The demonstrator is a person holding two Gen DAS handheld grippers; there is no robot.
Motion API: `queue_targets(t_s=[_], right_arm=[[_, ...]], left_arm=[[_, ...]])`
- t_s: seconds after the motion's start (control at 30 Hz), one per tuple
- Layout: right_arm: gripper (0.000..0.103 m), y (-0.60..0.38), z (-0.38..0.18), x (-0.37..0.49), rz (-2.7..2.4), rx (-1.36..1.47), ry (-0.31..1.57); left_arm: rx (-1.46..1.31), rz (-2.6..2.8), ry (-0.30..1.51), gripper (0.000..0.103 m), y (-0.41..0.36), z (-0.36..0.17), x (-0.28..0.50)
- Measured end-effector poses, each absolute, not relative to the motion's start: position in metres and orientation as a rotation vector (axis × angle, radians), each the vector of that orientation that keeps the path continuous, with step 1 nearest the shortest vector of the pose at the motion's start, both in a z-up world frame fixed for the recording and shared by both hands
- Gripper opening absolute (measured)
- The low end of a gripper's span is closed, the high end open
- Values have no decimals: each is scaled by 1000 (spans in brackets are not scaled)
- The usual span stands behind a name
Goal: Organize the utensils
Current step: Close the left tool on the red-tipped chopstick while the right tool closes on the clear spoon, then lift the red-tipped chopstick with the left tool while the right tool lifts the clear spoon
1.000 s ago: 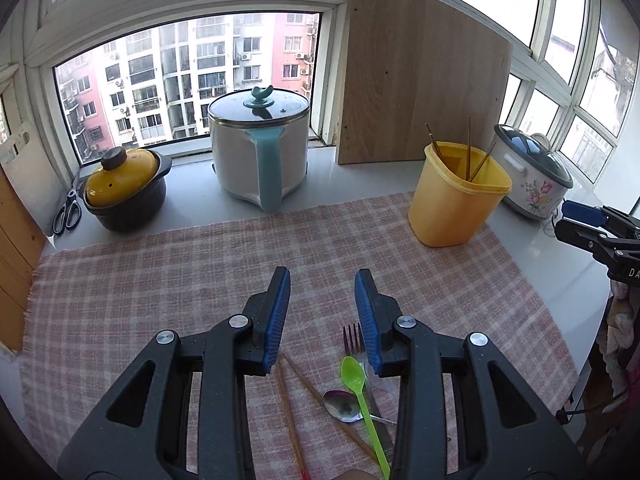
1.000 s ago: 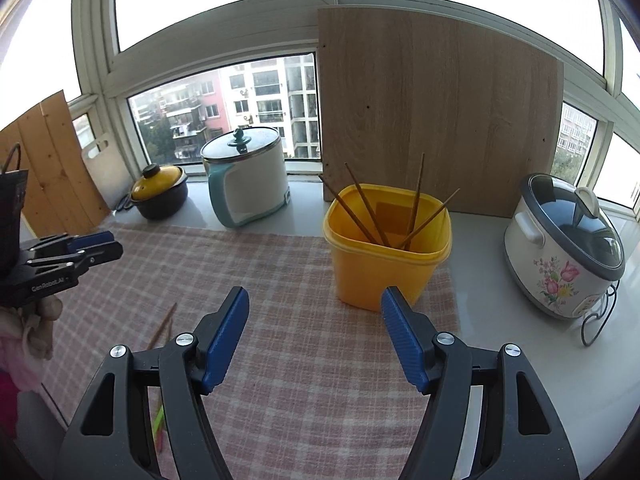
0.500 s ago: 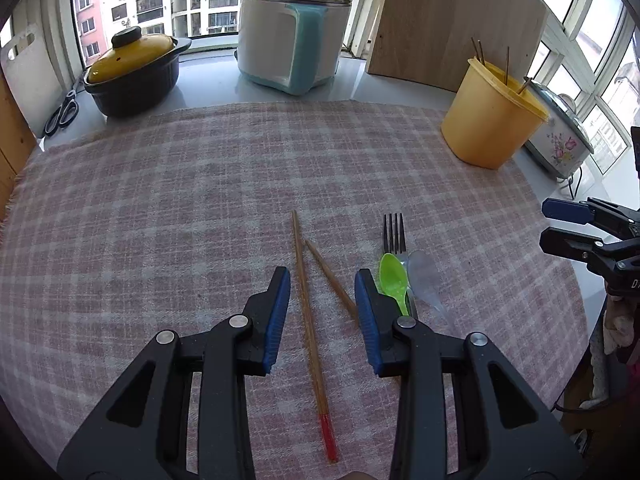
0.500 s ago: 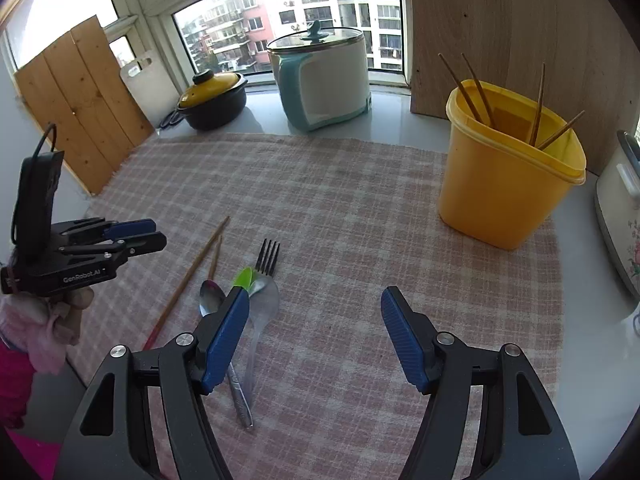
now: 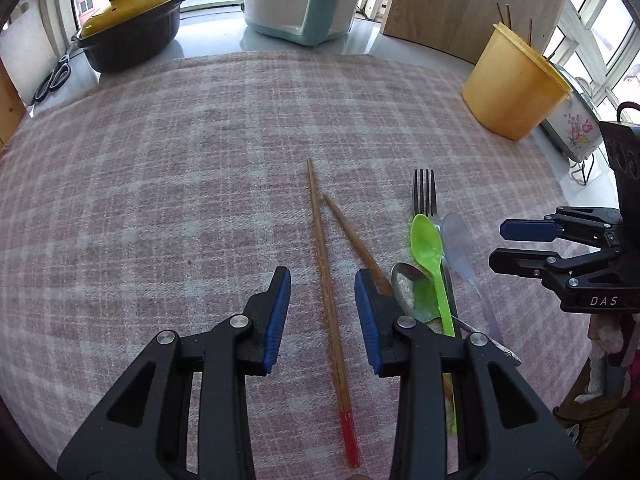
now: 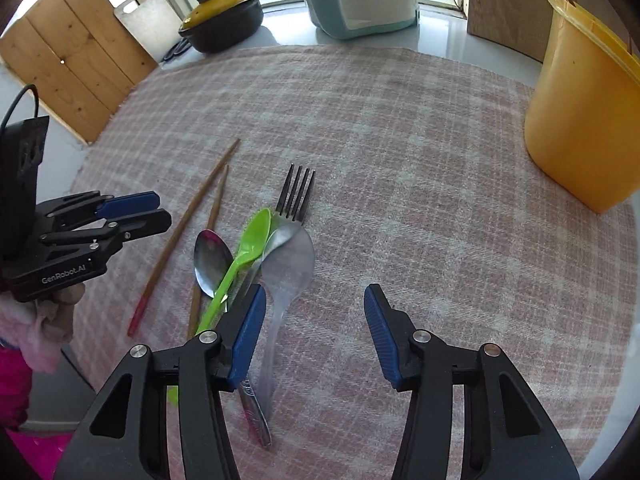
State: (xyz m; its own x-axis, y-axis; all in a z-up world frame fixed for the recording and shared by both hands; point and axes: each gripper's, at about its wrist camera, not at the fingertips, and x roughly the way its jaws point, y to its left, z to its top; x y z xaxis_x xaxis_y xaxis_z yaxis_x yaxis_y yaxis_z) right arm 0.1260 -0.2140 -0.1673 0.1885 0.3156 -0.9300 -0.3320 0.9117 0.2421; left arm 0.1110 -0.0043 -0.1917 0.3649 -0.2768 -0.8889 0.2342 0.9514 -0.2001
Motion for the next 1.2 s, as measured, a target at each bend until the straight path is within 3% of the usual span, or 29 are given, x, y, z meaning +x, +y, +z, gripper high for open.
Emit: queue_targets(t_s=[0.4, 0.83, 1.0, 1.03, 1.07, 1.2], right_arm=[[38, -202, -181, 136, 464, -16, 1347], [37, -176, -185, 138, 443, -149, 1329], [30, -171, -185, 137, 422, -191, 1313], [17, -172, -184, 137, 408, -195, 1312], [12, -173, -183, 138, 408, -184, 1310], [6, -178, -179, 140, 422, -154, 1315]], left_arm=[[-17, -329, 1185, 28, -8, -208, 122], [50, -302, 1161, 10, -11, -210, 124], [32, -298, 1160, 6, -7, -211, 125], [30, -297, 1159, 6, -6, -211, 125], [29, -297, 1159, 6, -6, -211, 125], [27, -296, 1158, 6, -7, -210, 124]])
